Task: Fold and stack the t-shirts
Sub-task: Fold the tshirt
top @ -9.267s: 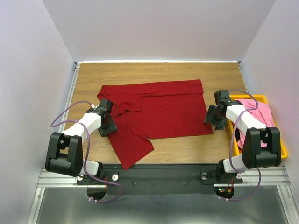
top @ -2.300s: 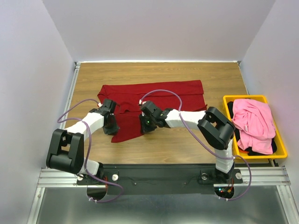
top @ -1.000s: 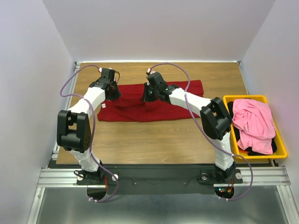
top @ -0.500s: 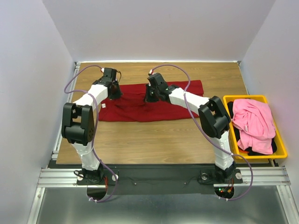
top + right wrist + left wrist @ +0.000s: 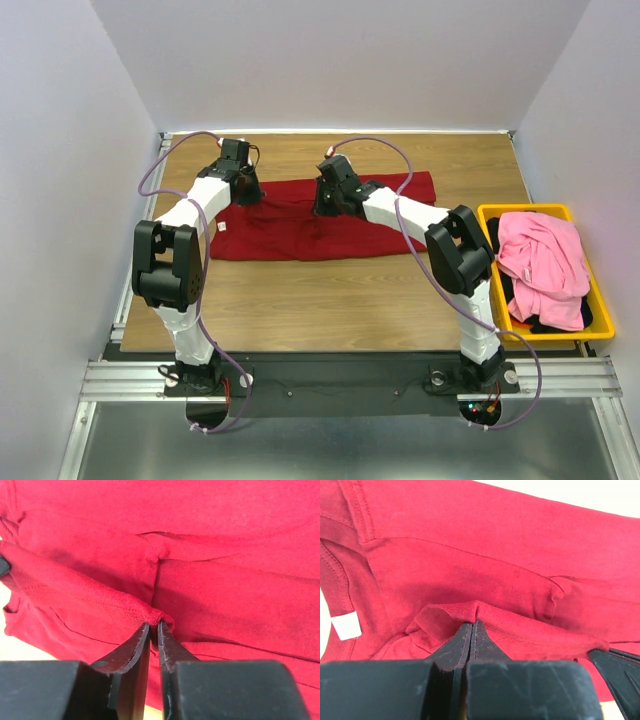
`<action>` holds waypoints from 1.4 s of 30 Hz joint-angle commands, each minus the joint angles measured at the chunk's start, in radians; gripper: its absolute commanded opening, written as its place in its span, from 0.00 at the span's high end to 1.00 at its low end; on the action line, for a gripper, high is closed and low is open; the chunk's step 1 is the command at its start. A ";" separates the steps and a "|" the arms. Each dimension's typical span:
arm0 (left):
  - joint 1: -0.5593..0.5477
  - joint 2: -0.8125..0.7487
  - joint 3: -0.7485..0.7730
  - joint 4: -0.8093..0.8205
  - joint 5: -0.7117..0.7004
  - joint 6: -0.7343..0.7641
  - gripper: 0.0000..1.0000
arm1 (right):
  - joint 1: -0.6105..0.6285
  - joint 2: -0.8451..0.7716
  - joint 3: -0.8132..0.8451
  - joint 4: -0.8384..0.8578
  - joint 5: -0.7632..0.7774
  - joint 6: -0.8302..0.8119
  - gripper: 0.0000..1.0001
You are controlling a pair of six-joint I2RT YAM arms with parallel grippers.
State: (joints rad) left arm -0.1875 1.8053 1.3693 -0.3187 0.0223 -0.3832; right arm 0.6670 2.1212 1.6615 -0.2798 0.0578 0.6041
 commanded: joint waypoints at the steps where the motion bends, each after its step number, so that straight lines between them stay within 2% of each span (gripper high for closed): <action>1: 0.008 0.002 0.045 0.026 0.027 0.003 0.80 | -0.010 -0.013 0.006 0.024 0.051 0.017 0.79; 2: 0.007 0.003 0.048 0.027 0.028 0.004 0.73 | -0.012 -0.017 0.006 0.024 0.050 0.014 0.74; 4: 0.008 0.009 0.059 0.015 0.030 0.003 0.66 | -0.012 -0.024 0.003 0.025 0.048 0.008 0.73; 5: 0.007 0.006 0.065 0.013 0.031 0.004 0.56 | -0.012 -0.027 0.001 0.025 0.048 0.003 0.72; 6: 0.006 0.005 0.073 0.012 0.028 0.000 0.52 | -0.010 -0.036 -0.002 0.025 0.048 -0.009 0.63; 7: 0.008 0.002 0.073 0.013 0.028 0.000 0.49 | -0.010 -0.041 0.000 0.025 0.048 -0.020 0.62; 8: 0.008 -0.009 0.085 0.012 0.021 0.000 0.41 | -0.012 -0.044 0.000 0.025 0.047 -0.032 0.59; 10: 0.010 -0.020 0.108 -0.003 0.004 -0.002 0.29 | -0.010 -0.064 0.007 0.028 0.037 -0.100 0.49; 12: 0.022 -0.052 0.108 -0.013 -0.007 -0.006 0.27 | -0.010 -0.069 0.018 0.030 -0.009 -0.182 0.39; 16: 0.062 -0.147 -0.013 0.000 -0.048 -0.028 0.26 | -0.006 -0.072 0.034 0.028 -0.091 -0.430 0.33; 19: 0.097 -0.218 -0.137 0.015 -0.055 -0.029 0.29 | 0.000 -0.069 0.034 0.028 -0.121 -0.559 0.33; 22: 0.128 -0.259 -0.257 0.038 -0.047 -0.028 0.38 | 0.003 -0.055 0.049 0.028 -0.174 -0.665 0.34; 26: 0.146 -0.276 -0.355 0.075 -0.053 -0.028 0.56 | 0.013 -0.024 0.083 0.028 -0.207 -0.734 0.33; 33: 0.166 -0.218 -0.411 0.104 -0.051 -0.029 0.79 | 0.016 0.049 0.142 0.025 -0.254 -0.774 0.33; 37: 0.180 -0.208 -0.461 0.116 -0.050 -0.036 0.81 | 0.019 0.072 0.153 0.013 -0.274 -0.800 0.33; 38: 0.180 -0.208 -0.485 0.119 -0.050 -0.037 0.86 | 0.020 0.078 0.152 0.010 -0.282 -0.806 0.33; 42: 0.238 -0.212 -0.544 0.130 -0.030 -0.043 0.87 | 0.022 0.101 0.159 -0.002 -0.280 -0.830 0.33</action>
State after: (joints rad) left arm 0.0101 1.5997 0.8761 -0.2062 -0.0116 -0.4225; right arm 0.6758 2.2047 1.7863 -0.2844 -0.2001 -0.1814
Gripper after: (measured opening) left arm 0.140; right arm 0.666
